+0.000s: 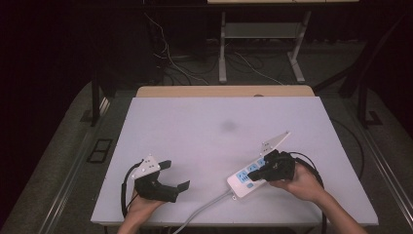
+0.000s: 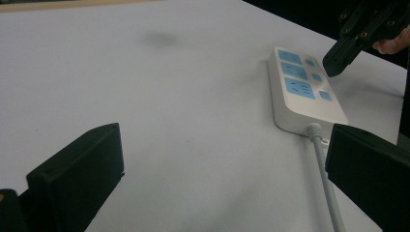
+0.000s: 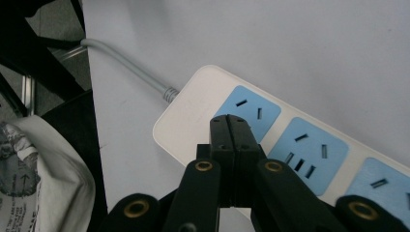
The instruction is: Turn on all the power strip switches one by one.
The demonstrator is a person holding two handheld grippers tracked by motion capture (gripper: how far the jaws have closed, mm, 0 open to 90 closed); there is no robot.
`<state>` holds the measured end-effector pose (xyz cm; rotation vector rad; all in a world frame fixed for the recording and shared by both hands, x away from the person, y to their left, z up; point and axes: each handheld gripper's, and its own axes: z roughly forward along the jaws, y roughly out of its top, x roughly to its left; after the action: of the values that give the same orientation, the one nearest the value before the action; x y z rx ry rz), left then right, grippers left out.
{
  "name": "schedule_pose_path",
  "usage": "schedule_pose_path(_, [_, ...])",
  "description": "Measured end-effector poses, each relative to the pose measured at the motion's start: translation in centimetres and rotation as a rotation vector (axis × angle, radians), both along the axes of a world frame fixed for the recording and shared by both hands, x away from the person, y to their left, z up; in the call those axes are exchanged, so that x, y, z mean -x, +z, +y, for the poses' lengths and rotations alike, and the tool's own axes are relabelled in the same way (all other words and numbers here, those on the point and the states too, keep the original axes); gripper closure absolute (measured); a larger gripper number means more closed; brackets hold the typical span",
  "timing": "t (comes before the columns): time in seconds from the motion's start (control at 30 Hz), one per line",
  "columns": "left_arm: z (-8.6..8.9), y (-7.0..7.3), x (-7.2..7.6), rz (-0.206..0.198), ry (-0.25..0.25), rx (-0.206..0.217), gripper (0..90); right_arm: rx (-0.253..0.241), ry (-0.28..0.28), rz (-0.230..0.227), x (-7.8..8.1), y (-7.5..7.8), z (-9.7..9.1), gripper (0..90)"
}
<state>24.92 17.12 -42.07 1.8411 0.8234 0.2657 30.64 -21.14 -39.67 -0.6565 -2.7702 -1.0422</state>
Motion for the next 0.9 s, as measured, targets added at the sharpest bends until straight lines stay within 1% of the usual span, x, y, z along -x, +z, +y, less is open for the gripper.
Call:
schedule_pose_path(0.13, [0.0, 0.0, 0.0, -0.001, -0.001, 0.002, 0.0, -0.029, -0.029, -0.011, 0.0, 0.4, -0.6, 89.4])
schedule_pose_path(0.2, [0.0, 0.0, 0.1, -0.002, -0.002, 0.003, 0.0, -0.042, -0.051, -0.02, 0.1, 0.6, -1.0, 83.7])
schedule_pose_path(0.23, [0.0, 0.0, 0.1, -0.003, -0.001, 0.004, 0.0, -0.046, -0.059, -0.029, 0.1, 0.7, -1.2, 79.4])
schedule_pose_path(0.27, [0.0, 0.1, 0.1, -0.004, -0.002, 0.004, 0.0, -0.051, -0.084, -0.04, 0.2, 0.9, -1.4, 74.1])
schedule_pose_path(0.33, [0.0, 0.1, 0.1, -0.004, -0.001, 0.006, 0.0, -0.056, -0.122, -0.064, 0.2, 1.1, -1.9, 61.0])
schedule_pose_path(0.4, [0.0, 0.1, 0.1, -0.003, -0.002, 0.007, 0.0, -0.062, -0.181, -0.075, 0.3, 1.2, -2.4, 47.9])
schedule_pose_path(0.47, [0.0, 0.1, 0.1, -0.004, -0.002, 0.008, 0.0, -0.067, -0.227, -0.088, 0.4, 1.3, -2.9, 38.3])
schedule_pose_path(0.53, [0.0, 0.1, 0.1, -0.004, -0.002, 0.011, 0.0, -0.069, -0.271, -0.104, 0.5, 1.4, -3.5, 26.4])
schedule_pose_path(0.6, [0.0, 0.1, 0.1, -0.004, 0.0, 0.013, 0.0, -0.082, -0.307, -0.106, 0.7, 1.5, -4.0, 16.9])
schedule_pose_path(0.67, [0.0, 0.1, 0.1, -0.004, 0.001, 0.014, 0.0, -0.091, -0.331, -0.107, 1.0, 1.6, -4.6, 10.2])
schedule_pose_path(0.7, [0.0, 0.1, 0.1, -0.006, 0.001, 0.014, 0.0, -0.092, -0.34, -0.116, 1.3, 1.6, -4.9, 10.0])
schedule_pose_path(0.73, [0.0, 0.2, 0.1, -0.006, 0.001, 0.016, 0.0, -0.102, -0.348, -0.119, 1.5, 1.6, -5.1, 3.5])
schedule_pose_path(0.77, [0.0, 0.2, 0.1, -0.006, 0.001, 0.016, 0.0, -0.106, -0.363, -0.115, 1.7, 1.6, -5.4, 0.2])
schedule_pose_path(0.9, [0.1, 0.2, 0.2, -0.006, 0.001, 0.017, 0.0, -0.137, -0.396, -0.109, 2.4, 1.3, -6.5, 0.1])
